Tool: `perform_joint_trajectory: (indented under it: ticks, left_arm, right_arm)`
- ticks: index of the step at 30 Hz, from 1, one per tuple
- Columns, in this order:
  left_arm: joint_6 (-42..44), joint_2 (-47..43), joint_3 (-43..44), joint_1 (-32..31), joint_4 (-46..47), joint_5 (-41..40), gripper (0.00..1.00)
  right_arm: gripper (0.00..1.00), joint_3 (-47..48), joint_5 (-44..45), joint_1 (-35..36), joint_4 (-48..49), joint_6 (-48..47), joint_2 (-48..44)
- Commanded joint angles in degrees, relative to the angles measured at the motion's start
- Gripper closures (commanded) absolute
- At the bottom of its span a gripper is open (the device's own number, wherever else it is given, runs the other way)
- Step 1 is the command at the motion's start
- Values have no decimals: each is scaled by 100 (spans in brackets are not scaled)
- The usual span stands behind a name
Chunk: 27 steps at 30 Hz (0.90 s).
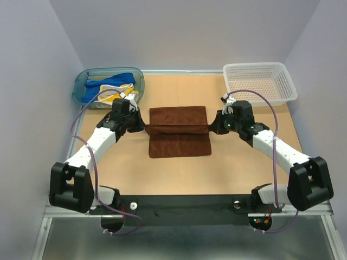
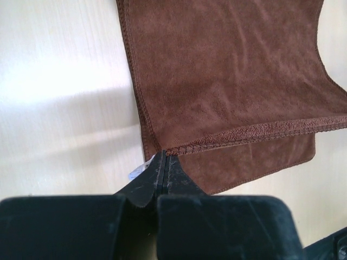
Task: Fold and stack the towels
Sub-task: Fold the towel
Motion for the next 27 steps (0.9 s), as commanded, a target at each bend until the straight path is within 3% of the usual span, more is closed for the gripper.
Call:
perform_joint_trajectory:
  ticks: [1, 27]
  left_arm:
    - [142, 154, -229, 381, -179, -882, 100]
    - [194, 1007, -396, 380, -135, -891, 100]
  right_arm:
    - [100, -123, 879, -362, -386, 37, 95]
    - [100, 87, 1293, -362, -579, -77, 1167]
